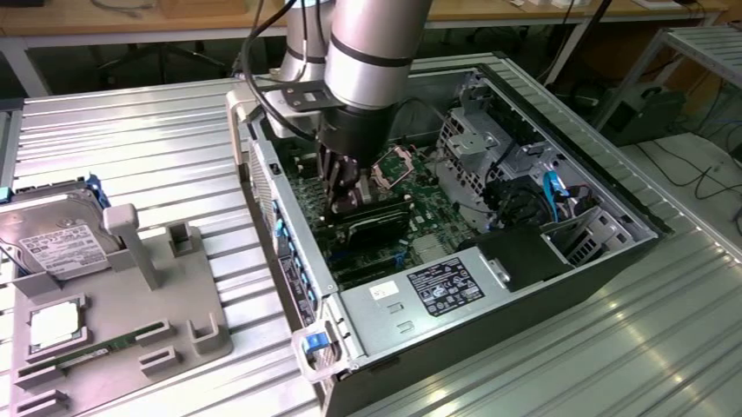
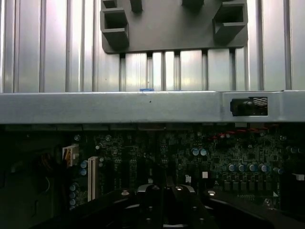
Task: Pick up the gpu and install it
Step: 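Press down on the gpu until it lock into place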
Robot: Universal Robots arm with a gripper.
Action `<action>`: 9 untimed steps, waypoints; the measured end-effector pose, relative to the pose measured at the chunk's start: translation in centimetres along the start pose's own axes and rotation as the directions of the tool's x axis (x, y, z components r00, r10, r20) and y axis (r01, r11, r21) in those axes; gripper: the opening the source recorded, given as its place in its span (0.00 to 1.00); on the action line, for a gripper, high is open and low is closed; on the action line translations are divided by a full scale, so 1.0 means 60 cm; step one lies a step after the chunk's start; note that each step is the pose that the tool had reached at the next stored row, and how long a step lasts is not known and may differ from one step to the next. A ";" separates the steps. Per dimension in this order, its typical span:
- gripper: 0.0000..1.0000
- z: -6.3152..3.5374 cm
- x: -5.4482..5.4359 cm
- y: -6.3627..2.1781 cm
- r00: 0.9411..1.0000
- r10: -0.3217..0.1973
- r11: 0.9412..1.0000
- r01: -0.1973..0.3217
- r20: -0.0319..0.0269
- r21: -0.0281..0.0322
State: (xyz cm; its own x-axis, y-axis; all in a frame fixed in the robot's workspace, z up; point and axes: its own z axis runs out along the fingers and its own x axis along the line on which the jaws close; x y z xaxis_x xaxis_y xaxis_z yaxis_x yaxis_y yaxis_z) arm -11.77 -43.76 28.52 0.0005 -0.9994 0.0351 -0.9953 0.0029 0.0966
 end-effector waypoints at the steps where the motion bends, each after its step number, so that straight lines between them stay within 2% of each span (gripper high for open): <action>1: 0.11 0.000 0.000 0.000 1.000 0.000 1.000 0.000 0.000 0.014; 2: 0.11 0.000 0.000 0.000 1.000 -0.001 1.000 0.001 0.000 0.026; 3: 0.11 0.001 0.000 0.000 1.000 -0.001 0.999 0.001 0.000 0.034; 9: 0.11 0.001 0.000 0.000 1.000 -0.001 0.999 0.001 0.000 0.036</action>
